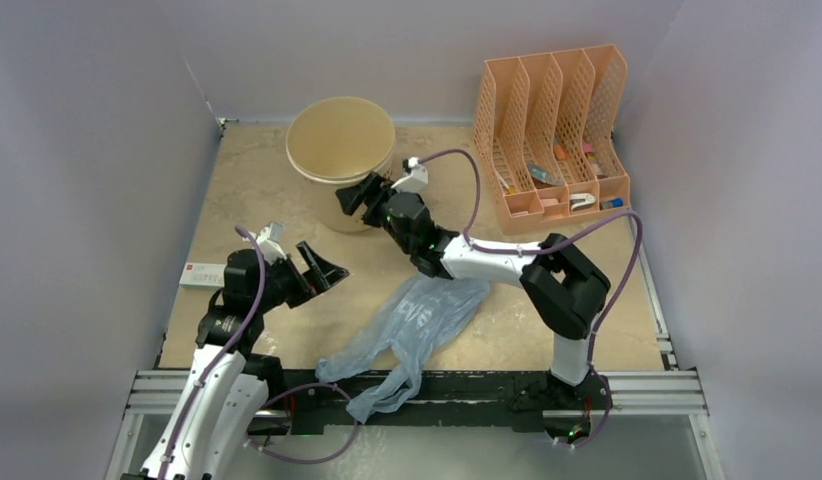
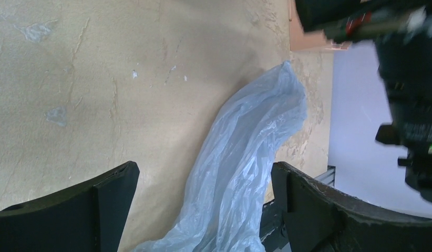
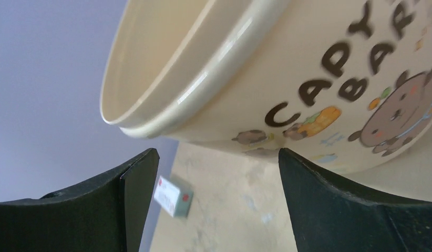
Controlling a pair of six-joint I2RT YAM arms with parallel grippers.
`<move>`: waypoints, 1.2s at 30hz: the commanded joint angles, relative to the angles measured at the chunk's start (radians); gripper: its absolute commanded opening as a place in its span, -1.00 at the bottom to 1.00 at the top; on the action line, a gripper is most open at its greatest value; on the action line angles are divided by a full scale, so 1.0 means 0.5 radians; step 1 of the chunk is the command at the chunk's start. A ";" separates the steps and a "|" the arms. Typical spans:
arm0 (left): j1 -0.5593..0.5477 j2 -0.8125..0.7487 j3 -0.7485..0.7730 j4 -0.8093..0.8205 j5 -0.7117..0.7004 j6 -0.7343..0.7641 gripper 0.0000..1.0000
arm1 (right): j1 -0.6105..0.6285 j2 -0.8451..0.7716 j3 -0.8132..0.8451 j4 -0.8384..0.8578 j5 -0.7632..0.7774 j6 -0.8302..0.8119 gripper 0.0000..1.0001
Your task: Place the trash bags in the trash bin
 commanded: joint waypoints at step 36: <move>-0.895 1.274 -0.066 1.400 0.600 0.131 0.51 | -0.509 -1.808 -1.623 -0.970 -0.489 0.415 0.17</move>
